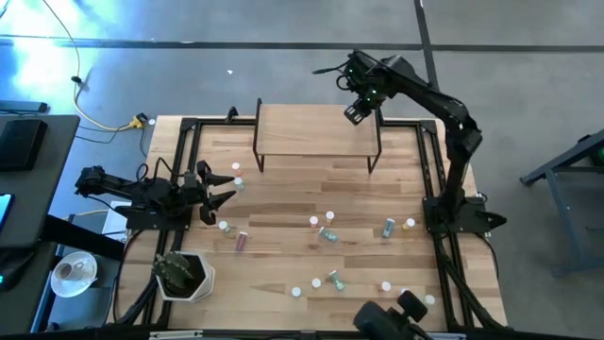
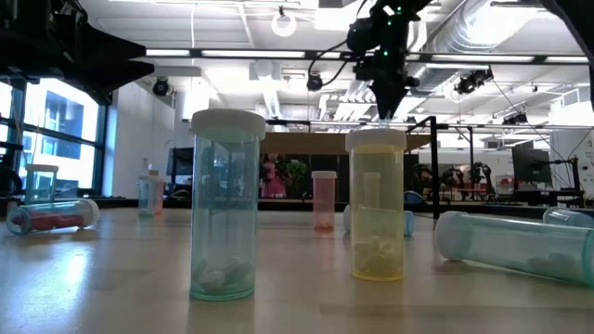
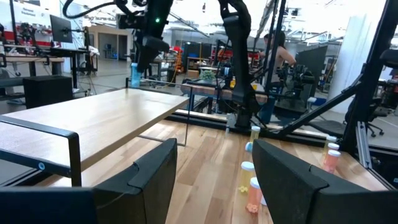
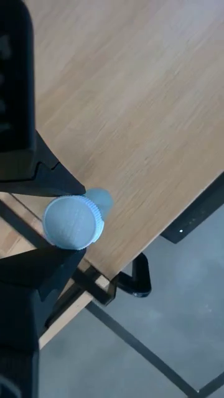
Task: Pick and place medicine bottles onto shelf by color
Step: Put the blue pill bottle on the shelf, then put the green pill bottle on the shelf
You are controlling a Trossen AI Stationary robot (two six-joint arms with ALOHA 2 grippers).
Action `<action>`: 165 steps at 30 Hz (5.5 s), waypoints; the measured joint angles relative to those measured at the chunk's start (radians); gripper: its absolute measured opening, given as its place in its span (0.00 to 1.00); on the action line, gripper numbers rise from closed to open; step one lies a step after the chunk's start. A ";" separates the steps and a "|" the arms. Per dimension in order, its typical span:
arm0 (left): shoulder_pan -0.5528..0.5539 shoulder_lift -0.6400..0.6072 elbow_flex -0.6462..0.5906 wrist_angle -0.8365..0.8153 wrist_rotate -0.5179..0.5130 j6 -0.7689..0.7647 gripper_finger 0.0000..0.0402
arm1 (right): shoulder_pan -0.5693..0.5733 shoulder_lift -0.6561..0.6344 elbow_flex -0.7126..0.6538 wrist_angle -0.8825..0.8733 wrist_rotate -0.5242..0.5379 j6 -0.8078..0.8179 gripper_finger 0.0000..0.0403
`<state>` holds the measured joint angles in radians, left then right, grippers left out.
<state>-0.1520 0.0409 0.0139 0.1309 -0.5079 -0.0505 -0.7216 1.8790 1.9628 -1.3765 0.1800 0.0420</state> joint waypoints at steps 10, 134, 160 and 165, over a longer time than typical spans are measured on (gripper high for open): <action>0.000 0.000 0.000 0.000 0.000 0.000 0.50 | -0.003 0.021 0.000 0.005 0.009 -0.012 0.26; -0.001 0.582 0.438 -0.708 0.293 -0.403 0.61 | 0.332 -0.705 -0.703 0.641 0.020 0.107 0.45; -0.093 0.937 0.599 -1.059 0.395 -0.627 0.61 | 0.332 -0.704 -0.703 0.617 0.020 0.107 0.45; -0.094 0.984 0.599 -1.058 0.394 -0.631 0.61 | 0.332 -0.704 -0.703 0.617 0.020 0.107 0.45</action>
<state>-0.2462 1.0245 0.6125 -0.9271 -0.1140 -0.6811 -0.3901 1.1751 1.2598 -0.7593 0.1997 0.1486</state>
